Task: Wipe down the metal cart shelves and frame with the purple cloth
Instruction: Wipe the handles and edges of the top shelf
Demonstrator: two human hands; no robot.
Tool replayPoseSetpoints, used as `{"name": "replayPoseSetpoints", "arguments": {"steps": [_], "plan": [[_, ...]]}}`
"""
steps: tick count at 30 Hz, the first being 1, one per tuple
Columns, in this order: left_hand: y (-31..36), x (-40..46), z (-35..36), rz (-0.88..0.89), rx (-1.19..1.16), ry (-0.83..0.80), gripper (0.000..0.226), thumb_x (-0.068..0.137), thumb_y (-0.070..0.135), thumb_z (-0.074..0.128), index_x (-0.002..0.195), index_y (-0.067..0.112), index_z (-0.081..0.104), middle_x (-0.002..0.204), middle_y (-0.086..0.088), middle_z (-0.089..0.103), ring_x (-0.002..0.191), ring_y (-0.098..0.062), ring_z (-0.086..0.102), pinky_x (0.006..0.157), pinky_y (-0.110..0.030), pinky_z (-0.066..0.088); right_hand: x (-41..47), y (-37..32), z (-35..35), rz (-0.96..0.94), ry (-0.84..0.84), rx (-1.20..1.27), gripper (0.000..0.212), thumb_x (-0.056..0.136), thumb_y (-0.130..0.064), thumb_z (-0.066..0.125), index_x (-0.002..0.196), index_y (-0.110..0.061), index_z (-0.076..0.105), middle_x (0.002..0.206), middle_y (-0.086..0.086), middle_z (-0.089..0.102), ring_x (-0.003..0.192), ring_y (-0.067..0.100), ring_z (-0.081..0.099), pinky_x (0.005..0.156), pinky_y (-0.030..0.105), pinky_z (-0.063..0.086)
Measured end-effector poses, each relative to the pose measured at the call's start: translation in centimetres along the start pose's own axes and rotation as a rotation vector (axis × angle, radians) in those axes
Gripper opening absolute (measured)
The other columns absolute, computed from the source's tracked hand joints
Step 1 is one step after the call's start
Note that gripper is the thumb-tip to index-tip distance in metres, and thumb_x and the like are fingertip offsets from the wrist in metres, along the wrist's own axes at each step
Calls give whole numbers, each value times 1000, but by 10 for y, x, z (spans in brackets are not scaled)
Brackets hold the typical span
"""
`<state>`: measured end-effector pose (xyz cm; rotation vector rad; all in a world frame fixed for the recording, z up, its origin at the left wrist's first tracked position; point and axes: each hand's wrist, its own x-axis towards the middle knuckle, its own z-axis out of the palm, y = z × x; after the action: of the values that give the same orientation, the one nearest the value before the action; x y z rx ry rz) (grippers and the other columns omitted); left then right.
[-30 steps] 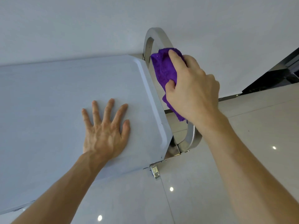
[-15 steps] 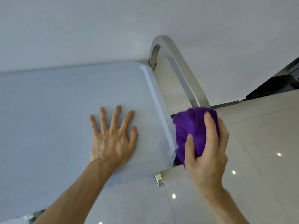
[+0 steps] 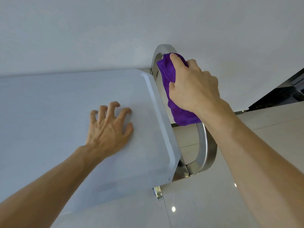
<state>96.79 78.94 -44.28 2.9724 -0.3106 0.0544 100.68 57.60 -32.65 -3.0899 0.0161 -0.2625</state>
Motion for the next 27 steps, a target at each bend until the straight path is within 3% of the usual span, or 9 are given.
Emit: {"name": "replayPoseSetpoints", "arguments": {"steps": [3, 6, 8, 13, 17, 21, 23, 27], "plan": [[-17, 22, 8, -73, -89, -17, 54, 94, 54, 43, 145, 34, 39, 157, -6, 22, 143, -30, 25, 116, -61, 9, 27, -4, 3, -14, 4, 56, 59, 97, -42, 48, 150, -30, 26, 135, 10, 44, 88, 38, 54, 73, 40, 35], [-24, 22, 20, -117, -41, -44, 68, 92, 71, 10, 154, 43, 15, 165, -1, 9, 151, -19, 4, 119, -58, -3, 53, -9, 6, -50, 14, 110, 45, 98, -44, 44, 142, -32, 42, 143, 5, 36, 101, 36, 55, 76, 39, 36], [-24, 20, 22, -114, -13, -48, 72, 89, 72, -4, 155, 43, 5, 166, 1, 5, 152, -17, -3, 119, -55, -8, 72, -11, 9, -64, 18, 149, 35, 98, -39, 43, 130, -31, 54, 141, 1, 36, 101, 33, 55, 76, 39, 37], [-23, 22, 18, -128, 15, -88, 71, 89, 69, -7, 155, 44, -5, 167, 2, -3, 152, -16, -10, 119, -54, -12, 115, -20, 12, -43, -80, 162, 36, 95, -31, 44, 127, -33, 60, 135, 1, 48, 108, 35, 57, 80, 37, 38], [-21, 19, 14, -123, 18, -104, 71, 92, 67, 1, 157, 40, 7, 167, -1, 8, 154, -19, 2, 120, -57, -5, 150, -26, 14, -14, -233, 84, 36, 86, -30, 49, 116, -27, 66, 123, 4, 60, 103, 34, 58, 79, 34, 43], [-21, 19, 12, -110, 15, -110, 67, 96, 62, 20, 155, 32, 28, 162, -6, 26, 151, -24, 21, 119, -62, 11, 185, -38, 15, -8, -470, -2, 23, 79, -25, 49, 93, -18, 66, 100, 5, 66, 77, 25, 59, 62, 28, 41], [-22, 19, 13, -96, 15, -96, 66, 96, 61, 24, 155, 31, 31, 162, -7, 29, 150, -25, 24, 118, -63, 14, 201, -43, 19, -25, -561, -63, 13, 80, -24, 55, 79, -13, 62, 87, 6, 65, 65, 22, 58, 53, 27, 38], [-23, 20, 16, -87, 23, -79, 65, 97, 61, 26, 154, 31, 32, 161, -6, 29, 150, -25, 24, 117, -64, 17, 218, -47, 28, -17, -636, -70, 16, 78, -28, 67, 75, -12, 64, 74, 4, 67, 58, 23, 60, 54, 27, 43]]}}
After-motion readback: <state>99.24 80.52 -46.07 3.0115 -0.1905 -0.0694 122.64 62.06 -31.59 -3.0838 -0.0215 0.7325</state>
